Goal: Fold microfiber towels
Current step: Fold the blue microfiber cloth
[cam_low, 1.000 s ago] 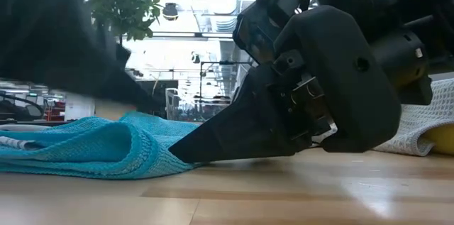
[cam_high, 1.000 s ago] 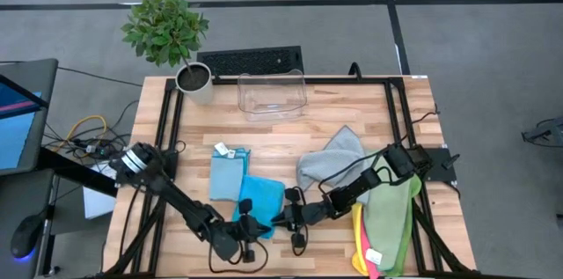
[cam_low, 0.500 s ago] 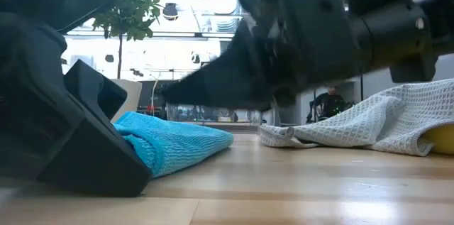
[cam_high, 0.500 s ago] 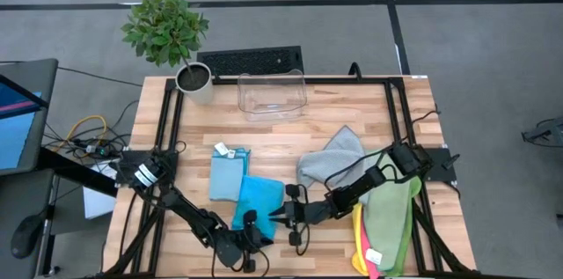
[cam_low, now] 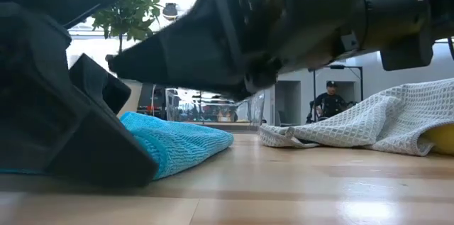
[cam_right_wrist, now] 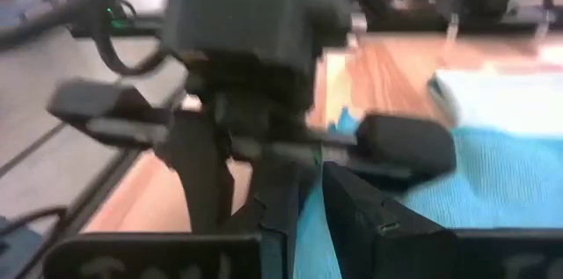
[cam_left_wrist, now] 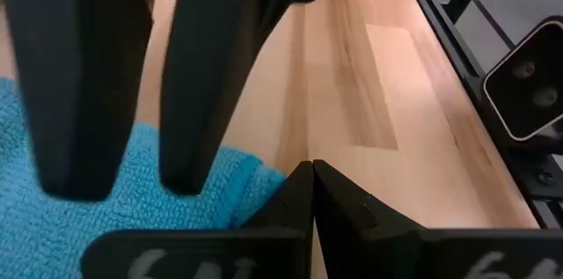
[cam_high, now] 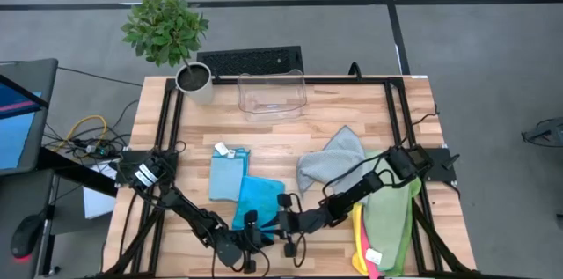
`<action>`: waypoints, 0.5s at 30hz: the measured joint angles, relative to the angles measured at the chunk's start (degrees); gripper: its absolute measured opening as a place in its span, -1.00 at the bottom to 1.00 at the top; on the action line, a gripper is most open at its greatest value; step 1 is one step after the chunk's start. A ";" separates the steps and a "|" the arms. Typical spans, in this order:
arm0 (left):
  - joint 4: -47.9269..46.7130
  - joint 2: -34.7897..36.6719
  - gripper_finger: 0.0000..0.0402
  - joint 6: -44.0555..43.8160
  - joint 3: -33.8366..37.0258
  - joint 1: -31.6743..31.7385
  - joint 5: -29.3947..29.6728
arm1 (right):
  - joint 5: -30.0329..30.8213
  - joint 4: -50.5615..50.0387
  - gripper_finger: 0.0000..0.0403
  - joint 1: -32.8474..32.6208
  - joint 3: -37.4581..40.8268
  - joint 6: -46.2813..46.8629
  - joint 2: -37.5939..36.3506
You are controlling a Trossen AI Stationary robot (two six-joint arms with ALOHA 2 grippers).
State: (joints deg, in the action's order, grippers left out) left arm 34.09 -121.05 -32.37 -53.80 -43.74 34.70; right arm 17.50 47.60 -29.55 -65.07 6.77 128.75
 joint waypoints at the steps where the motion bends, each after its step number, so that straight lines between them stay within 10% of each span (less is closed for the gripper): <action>1: -0.44 0.33 -1.00 0.00 0.00 -0.20 -0.22 | -0.18 -1.52 -0.60 -0.04 -0.08 1.09 0.00; 15: -15.80 16.70 -1.00 1.23 -0.07 -2.65 1.06 | 0.71 -5.43 -0.60 -2.24 -0.60 8.32 4.68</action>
State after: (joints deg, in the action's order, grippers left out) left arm 18.29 -104.36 -31.15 -53.87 -46.39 35.76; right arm 18.22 42.18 -31.79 -65.67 15.09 133.43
